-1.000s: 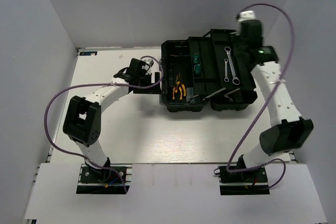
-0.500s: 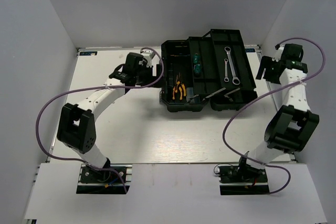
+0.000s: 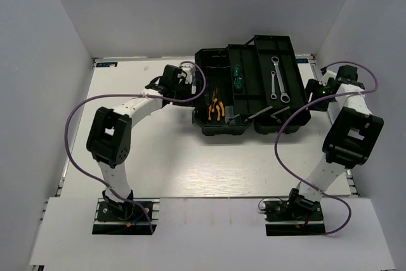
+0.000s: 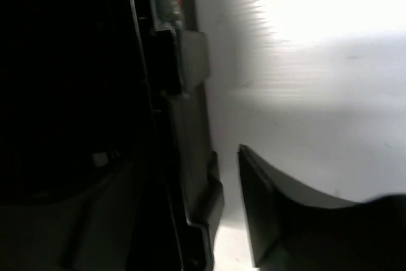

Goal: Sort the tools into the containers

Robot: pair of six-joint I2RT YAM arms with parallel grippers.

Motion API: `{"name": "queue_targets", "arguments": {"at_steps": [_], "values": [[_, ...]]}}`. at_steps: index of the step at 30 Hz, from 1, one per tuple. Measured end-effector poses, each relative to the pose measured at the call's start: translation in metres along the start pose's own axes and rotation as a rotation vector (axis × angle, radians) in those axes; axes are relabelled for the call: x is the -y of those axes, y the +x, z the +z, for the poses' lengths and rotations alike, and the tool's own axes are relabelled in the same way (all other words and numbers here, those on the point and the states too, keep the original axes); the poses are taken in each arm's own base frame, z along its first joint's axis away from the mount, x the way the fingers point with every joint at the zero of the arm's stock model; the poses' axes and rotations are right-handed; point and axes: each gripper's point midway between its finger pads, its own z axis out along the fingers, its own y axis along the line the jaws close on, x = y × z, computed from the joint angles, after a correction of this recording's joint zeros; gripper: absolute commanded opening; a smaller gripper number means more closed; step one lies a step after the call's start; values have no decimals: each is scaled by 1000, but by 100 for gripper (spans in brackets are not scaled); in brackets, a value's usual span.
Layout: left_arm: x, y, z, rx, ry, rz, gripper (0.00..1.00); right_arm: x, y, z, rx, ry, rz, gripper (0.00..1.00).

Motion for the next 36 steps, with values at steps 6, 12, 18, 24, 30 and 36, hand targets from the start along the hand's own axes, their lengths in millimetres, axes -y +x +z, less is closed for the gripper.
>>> {"name": "queue_targets", "arguments": {"at_steps": [6, 12, 18, 24, 30, 36], "values": [[1, 2, 11, -23, 9, -5, 96, -9, 9, 11, -26, -70, -13, 55], [4, -2, 10, -14, 13, 0, 96, -8, -2, 8, -9, -66, -24, 69], [3, -2, 10, -14, 12, 0, 96, -11, -61, 5, 93, -102, -50, 64], [3, -2, 11, -15, 11, 1, 96, -11, -58, 26, 61, -154, -2, 62], [2, 0, 15, -23, 13, 0, 96, -6, -43, 47, 6, -175, 37, 49], [2, 0, 19, -29, 19, -1, 93, -9, -45, 48, 12, -188, 20, 24]]}}
